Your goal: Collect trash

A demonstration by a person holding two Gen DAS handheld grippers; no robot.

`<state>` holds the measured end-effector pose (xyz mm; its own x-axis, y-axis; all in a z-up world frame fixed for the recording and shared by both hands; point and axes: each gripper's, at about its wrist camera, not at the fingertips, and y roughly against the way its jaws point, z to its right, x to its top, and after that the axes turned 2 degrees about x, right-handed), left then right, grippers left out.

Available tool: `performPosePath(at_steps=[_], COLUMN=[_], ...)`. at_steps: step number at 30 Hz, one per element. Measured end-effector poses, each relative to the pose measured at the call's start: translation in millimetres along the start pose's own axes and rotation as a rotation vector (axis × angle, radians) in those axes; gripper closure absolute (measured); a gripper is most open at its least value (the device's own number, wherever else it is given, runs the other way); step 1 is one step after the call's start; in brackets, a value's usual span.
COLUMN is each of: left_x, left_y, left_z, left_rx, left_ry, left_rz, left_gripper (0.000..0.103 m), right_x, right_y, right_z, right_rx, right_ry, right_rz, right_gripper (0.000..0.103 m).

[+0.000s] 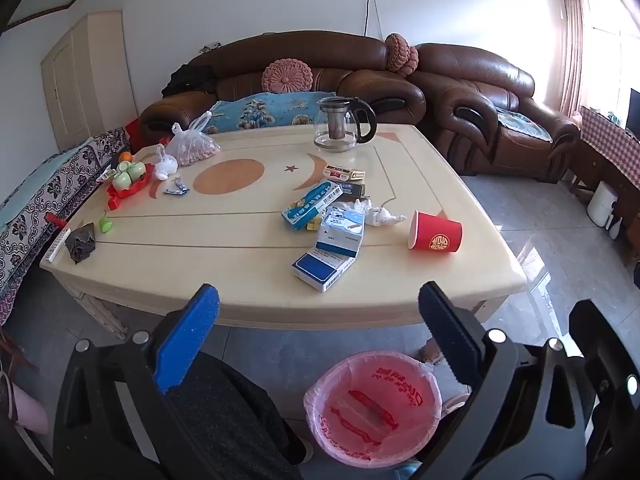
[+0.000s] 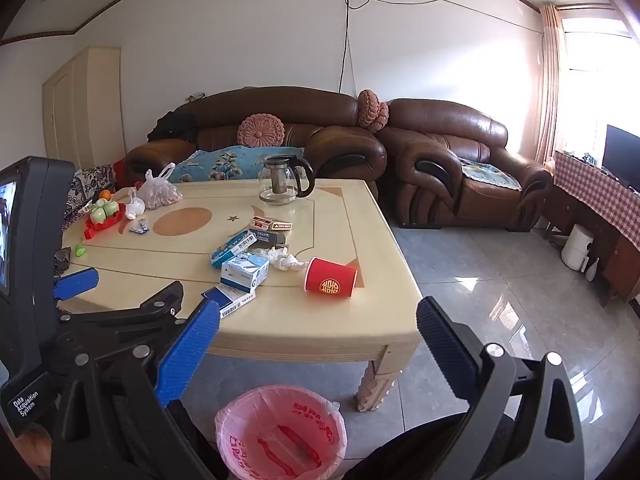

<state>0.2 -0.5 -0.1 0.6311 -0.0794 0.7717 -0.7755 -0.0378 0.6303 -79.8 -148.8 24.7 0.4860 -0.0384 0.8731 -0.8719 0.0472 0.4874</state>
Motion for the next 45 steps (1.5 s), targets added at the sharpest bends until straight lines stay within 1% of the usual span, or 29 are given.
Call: performPosePath(at_steps=[1, 16, 25, 28, 45], left_x=[-0.1, 5.6, 7.9, 3.7, 3.9], left_y=[0.3, -2.0, 3.9, 4.1, 9.3], left_z=[-0.3, -0.9, -5.4, -3.3, -2.3], left_rx=[-0.002, 0.006, 0.013, 0.013, 0.016], left_ry=[0.004, -0.006, 0.004, 0.004, 0.006], left_rz=[0.004, 0.002, 0.013, 0.016, 0.018], left_gripper=[0.005, 0.005, 0.005, 0.005, 0.005], right_x=[-0.1, 0.5, 0.6, 0.9, 0.1], right_y=[0.4, -0.9, -1.6, -1.8, -2.2], right_z=[0.1, -0.5, -1.5, -1.1, -2.2], right_rx=[0.002, 0.001, 0.003, 0.003, 0.005], right_ry=[-0.004, 0.0, -0.001, -0.001, -0.001], right_rz=[0.008, -0.009, -0.009, -0.008, -0.007], right_gripper=[0.006, 0.006, 0.006, 0.006, 0.006])
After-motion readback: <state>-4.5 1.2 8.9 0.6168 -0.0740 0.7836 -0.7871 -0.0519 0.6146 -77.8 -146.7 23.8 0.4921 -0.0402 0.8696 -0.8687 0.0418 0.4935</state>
